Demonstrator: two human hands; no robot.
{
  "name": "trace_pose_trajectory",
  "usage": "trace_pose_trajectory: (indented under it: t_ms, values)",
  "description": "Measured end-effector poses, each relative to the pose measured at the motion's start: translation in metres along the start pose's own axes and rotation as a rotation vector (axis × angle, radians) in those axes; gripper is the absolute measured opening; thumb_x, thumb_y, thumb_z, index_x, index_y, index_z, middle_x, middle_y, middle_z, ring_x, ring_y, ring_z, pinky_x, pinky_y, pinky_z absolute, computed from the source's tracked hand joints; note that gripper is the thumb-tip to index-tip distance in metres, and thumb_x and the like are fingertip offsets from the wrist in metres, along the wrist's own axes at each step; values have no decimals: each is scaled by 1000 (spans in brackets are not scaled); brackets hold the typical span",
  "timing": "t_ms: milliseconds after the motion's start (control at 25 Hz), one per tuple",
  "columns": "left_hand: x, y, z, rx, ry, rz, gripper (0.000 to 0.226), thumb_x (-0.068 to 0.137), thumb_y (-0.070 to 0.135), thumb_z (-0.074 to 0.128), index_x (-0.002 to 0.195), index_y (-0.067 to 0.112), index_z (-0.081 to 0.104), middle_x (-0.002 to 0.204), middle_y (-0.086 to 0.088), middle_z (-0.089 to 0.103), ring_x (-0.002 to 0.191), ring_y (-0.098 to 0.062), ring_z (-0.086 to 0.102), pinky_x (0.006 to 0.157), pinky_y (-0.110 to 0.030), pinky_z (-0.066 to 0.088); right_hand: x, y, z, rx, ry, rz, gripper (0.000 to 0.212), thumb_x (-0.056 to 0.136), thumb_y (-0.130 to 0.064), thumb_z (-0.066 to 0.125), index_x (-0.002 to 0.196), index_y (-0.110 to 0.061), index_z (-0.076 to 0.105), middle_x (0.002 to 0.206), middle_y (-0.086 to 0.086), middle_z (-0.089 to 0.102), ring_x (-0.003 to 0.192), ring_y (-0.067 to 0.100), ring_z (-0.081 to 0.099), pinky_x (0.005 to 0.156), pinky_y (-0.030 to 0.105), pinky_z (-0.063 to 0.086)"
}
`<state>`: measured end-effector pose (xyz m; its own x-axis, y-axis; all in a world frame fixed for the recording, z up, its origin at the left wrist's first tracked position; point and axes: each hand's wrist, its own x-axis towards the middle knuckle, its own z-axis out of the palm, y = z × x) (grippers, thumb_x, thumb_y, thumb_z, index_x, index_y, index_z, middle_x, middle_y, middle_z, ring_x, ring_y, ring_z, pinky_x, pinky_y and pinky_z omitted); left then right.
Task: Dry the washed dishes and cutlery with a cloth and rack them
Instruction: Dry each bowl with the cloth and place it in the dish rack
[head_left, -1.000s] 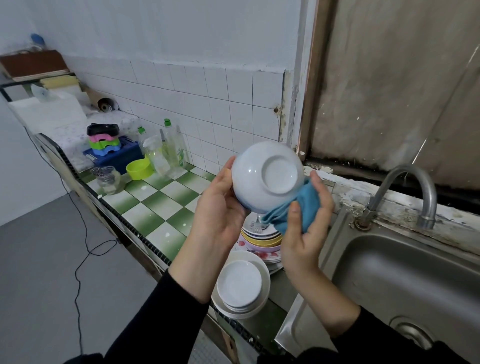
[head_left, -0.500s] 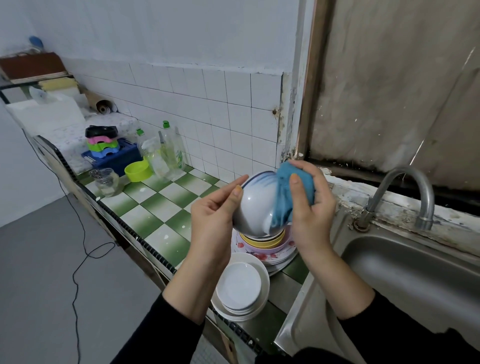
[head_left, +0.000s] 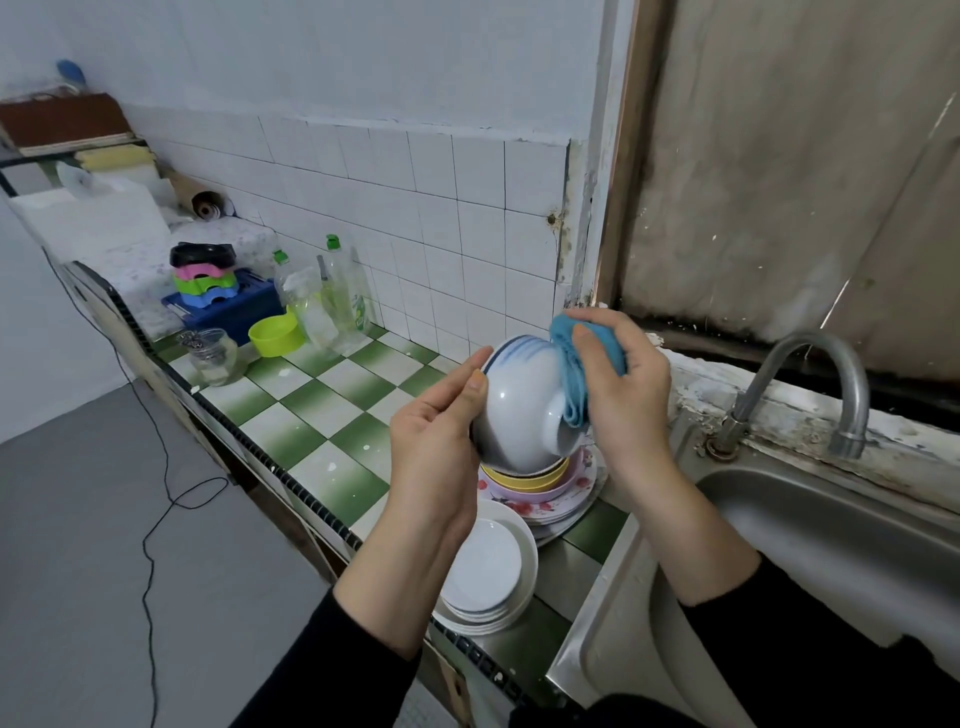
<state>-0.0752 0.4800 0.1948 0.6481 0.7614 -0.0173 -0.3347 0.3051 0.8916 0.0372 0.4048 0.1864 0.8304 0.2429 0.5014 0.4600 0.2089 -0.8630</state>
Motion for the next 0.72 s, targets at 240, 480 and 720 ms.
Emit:
trace_pose_trajectory:
  t_ms: [240,480,720]
  values:
    - [-3,-3,3,-65,49,-162,28,92,-6,47,112,-5,66,105,-15,72,86,-19,68,76,-29,57,-24,4,1,-203,-214,-422,18,85,-19,59,98,-15,71,101,-5,70,99,6,64,92,21,47]
    - [0,-3,8,-113,121,-346,31,91,2,49,117,3,65,114,-12,69,90,-23,65,68,-31,55,0,6,2,-372,-208,-115,14,85,-26,58,85,-37,66,88,-13,70,83,9,63,80,28,51]
    - [2,-1,7,-172,118,-323,28,88,0,57,115,-1,66,99,-14,69,73,-23,68,57,-28,58,-31,25,3,-405,-195,-816,20,87,-14,59,98,-7,74,112,18,66,102,33,64,87,43,52]
